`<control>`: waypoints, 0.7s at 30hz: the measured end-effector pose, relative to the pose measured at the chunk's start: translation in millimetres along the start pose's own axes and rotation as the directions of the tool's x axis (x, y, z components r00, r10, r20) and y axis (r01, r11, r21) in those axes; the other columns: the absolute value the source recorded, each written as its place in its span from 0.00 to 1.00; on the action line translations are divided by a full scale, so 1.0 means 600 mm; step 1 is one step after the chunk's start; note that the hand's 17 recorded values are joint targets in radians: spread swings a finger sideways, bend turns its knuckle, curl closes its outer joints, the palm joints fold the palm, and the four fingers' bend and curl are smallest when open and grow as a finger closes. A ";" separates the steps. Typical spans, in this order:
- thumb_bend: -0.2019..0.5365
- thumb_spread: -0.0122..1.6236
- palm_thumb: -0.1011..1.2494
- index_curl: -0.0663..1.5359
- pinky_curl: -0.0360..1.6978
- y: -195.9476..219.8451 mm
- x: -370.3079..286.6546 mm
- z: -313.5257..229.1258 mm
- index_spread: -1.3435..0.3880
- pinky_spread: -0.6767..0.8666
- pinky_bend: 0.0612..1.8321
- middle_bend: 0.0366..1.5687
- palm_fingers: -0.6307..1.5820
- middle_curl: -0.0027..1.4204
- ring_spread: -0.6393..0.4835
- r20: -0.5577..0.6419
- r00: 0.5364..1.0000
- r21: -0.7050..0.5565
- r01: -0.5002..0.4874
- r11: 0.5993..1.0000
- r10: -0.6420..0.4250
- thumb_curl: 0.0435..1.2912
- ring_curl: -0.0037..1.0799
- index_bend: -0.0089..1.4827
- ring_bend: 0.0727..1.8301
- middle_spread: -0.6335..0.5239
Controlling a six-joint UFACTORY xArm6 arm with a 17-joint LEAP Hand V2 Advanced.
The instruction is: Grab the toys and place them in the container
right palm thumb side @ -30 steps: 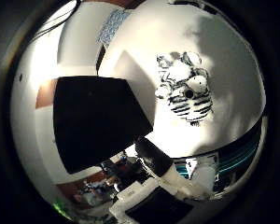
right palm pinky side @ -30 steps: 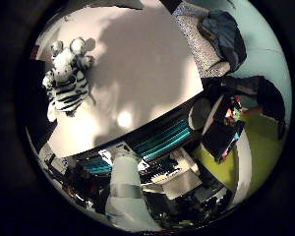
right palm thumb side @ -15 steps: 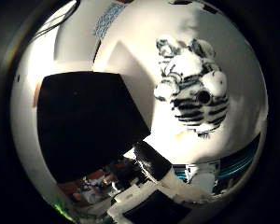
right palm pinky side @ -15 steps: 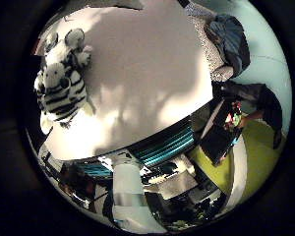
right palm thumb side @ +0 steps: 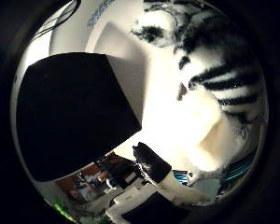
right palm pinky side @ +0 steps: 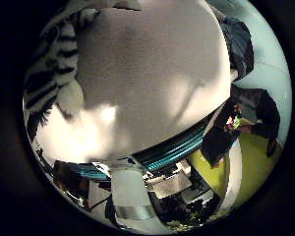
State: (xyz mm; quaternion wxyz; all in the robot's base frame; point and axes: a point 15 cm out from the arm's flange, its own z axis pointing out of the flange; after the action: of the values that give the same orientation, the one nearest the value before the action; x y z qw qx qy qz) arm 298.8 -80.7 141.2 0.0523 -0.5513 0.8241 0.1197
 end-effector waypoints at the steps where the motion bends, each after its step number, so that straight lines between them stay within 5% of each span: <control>1: 0.25 0.69 0.45 0.21 0.16 -0.004 -0.001 0.002 0.68 0.77 0.37 0.10 0.31 0.22 0.81 -0.004 1.000 0.006 0.005 1.000 -0.005 0.22 0.22 0.12 0.19 0.72; 9: 0.26 0.68 0.52 0.22 0.15 0.000 -0.012 0.031 0.68 0.76 0.32 0.16 0.40 0.25 0.77 -0.017 0.999 -0.038 0.037 0.999 -0.038 0.24 0.23 0.11 0.22 0.63; 11: 0.27 0.67 0.57 0.21 0.13 0.000 -0.011 0.030 0.67 0.66 0.30 0.23 0.49 0.28 0.62 -0.027 0.999 -0.038 0.042 0.998 -0.043 0.25 0.26 0.11 0.30 0.54; 13: 0.26 0.66 0.62 0.22 0.14 -0.003 -0.008 0.026 0.64 0.44 0.37 0.31 0.60 0.32 0.43 -0.040 0.998 -0.028 0.040 0.999 -0.041 0.27 0.32 0.12 0.40 0.44; 16: 0.26 0.63 0.68 0.26 0.18 -0.009 0.001 0.020 0.57 0.26 0.47 0.41 0.73 0.40 0.32 -0.064 0.997 -0.016 0.045 0.999 -0.046 0.29 0.41 0.17 0.50 0.34; 21: 0.25 0.60 0.75 0.42 0.30 -0.016 0.018 -0.004 0.50 0.23 0.64 0.54 0.76 0.57 0.28 -0.093 0.995 0.011 0.042 0.999 -0.041 0.32 0.56 0.41 0.63 0.24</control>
State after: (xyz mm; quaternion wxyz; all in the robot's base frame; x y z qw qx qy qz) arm 303.5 -94.6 139.7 0.0201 -0.5727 0.8148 0.0875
